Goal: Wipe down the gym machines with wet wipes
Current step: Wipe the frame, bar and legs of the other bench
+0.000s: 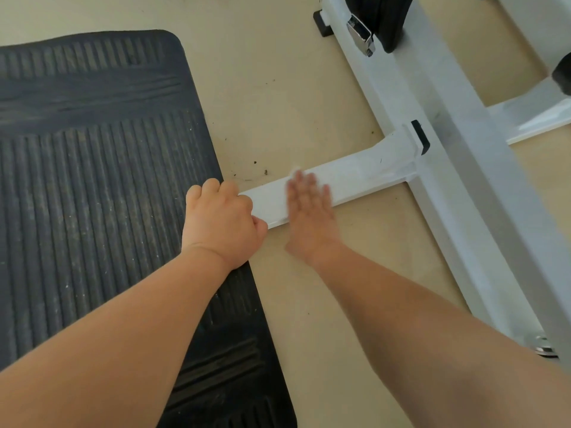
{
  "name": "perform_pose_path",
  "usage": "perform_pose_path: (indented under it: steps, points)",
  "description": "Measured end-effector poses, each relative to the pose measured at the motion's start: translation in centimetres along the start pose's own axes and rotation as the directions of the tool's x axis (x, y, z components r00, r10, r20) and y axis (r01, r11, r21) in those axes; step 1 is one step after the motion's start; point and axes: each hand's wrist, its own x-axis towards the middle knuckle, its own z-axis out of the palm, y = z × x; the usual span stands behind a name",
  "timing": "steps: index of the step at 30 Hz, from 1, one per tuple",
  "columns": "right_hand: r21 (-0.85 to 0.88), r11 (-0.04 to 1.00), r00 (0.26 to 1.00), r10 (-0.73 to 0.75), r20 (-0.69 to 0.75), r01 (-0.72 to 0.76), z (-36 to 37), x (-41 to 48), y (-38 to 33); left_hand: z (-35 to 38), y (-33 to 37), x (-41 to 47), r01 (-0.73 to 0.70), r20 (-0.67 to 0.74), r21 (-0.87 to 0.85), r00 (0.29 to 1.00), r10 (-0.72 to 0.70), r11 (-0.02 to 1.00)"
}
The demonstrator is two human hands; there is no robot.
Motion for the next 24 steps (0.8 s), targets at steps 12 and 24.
perform_pose_path:
  steps: [12, 24]
  points:
    - [-0.017, 0.980, 0.980, 0.196, -0.023, -0.196, 0.3, -1.7, 7.0, 0.1, -0.3, -0.1, -0.017, -0.011, 0.027, 1.000, 0.017, 1.000]
    - [-0.305, 0.887, 0.935, -0.353, 0.031, 0.346, -0.1, 0.4, 2.7, 0.0, -0.3, -0.2, 0.002, 0.008, 0.022, 1.000, -0.003, 1.000]
